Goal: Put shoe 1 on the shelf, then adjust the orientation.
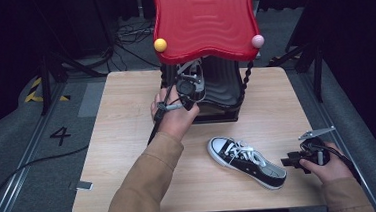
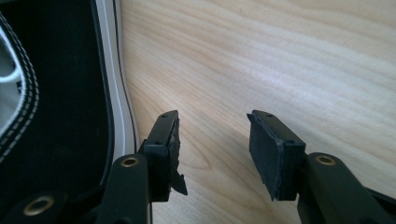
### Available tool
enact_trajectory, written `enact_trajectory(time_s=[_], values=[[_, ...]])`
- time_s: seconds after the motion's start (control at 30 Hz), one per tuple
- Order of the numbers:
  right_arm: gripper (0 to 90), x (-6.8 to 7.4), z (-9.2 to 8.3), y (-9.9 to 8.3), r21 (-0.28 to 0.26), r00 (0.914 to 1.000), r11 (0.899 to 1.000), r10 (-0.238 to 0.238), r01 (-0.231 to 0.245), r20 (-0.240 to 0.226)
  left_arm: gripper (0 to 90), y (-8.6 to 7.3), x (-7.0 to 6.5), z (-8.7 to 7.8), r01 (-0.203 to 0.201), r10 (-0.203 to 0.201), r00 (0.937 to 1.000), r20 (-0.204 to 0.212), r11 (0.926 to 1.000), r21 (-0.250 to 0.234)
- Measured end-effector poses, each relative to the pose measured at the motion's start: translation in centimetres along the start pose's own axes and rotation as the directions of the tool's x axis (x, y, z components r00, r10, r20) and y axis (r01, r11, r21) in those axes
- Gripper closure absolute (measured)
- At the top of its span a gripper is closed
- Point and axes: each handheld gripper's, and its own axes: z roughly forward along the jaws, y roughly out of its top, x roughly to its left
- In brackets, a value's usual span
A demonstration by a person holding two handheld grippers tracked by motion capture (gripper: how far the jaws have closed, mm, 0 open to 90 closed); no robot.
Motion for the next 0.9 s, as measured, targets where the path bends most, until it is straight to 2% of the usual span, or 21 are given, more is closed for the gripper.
enact_trajectory(time_s=[0.1, 0.2, 0.3, 0.37, 0.4, 0.43, 0.63, 0.7, 0.77, 0.83, 0.87, 0.9], values=[[55.2, 0.3, -0.5, 0.2, -0.006, 1.0000, 1.000, 0.002, -0.002, 0.002, 74.9, -0.9, -0.1, -0.9, -0.021, 0.021, 0.9983, 0.054, 0.9998, -0.003], [56.3, 0.6, -1.2, 0.4, -0.017, 0.9998, 1.000, -0.006, 0.006, 0.016, 69.5, -2.1, 0.1, -1.6, -0.040, 0.040, 0.9921, 0.119, 0.9992, -0.004], [58.2, 1.1, -1.8, 0.7, -0.014, 0.9994, 1.000, -0.023, 0.023, 0.027, 65.2, -3.3, -0.1, -2.1, -0.066, 0.066, 0.9866, 0.149, 0.9978, -0.002], [61.0, 1.4, -2.1, 0.8, -0.001, 0.9991, 0.999, -0.036, 0.036, 0.024, 62.8, -4.3, 0.0, -2.3, -0.066, 0.063, 0.9820, 0.178, 0.9978, 0.008], [61.2, 1.6, -2.2, 0.9, 0.005, 0.9987, 0.999, -0.045, 0.045, 0.024, 61.6, -4.3, 0.0, -2.3, -0.066, 0.063, 0.9820, 0.178, 0.9978, 0.008], [61.6, 1.8, -2.3, 1.0, 0.010, 0.9982, 0.999, -0.054, 0.053, 0.025, 60.2, -5.1, 0.0, -2.4, -0.077, 0.073, 0.9777, 0.197, 0.9969, 0.015], [60.8, 2.5, -2.8, 1.4, 0.029, 0.9947, 0.995, -0.098, 0.097, 0.030, 55.0, -7.5, -0.3, -2.1, -0.095, 0.086, 0.9662, 0.243, 0.9952, 0.024], [61.2, 2.9, -3.0, 1.8, 0.031, 0.9947, 0.995, -0.099, 0.098, 0.030, 53.2, -8.9, -0.3, -2.0, -0.094, 0.080, 0.9654, 0.248, 0.9946, 0.045], [61.3, 3.1, -3.2, 1.9, 0.029, 0.9946, 0.994, -0.102, 0.101, 0.022, 52.5, -9.4, -0.1, -2.0, -0.088, 0.071, 0.9651, 0.252, 0.9944, 0.058], [61.3, 3.2, -3.3, 2.0, 0.028, 0.9946, 0.994, -0.102, 0.101, 0.021, 51.1, -9.6, 0.0, -2.1, -0.097, 0.079, 0.9656, 0.248, 0.9934, 0.062], [61.2, 3.3, -3.5, 2.1, 0.019, 0.9941, 0.994, -0.106, 0.105, 0.023, 50.5, -9.9, 0.2, -2.5, -0.073, 0.056, 0.9648, 0.257, 0.9958, 0.056], [61.2, 3.3, -3.5, 2.1, 0.019, 0.9941, 0.994, -0.106, 0.105, 0.023, 50.4, -9.9, 0.2, -2.5, -0.073, 0.056, 0.9648, 0.257, 0.9958, 0.056]])
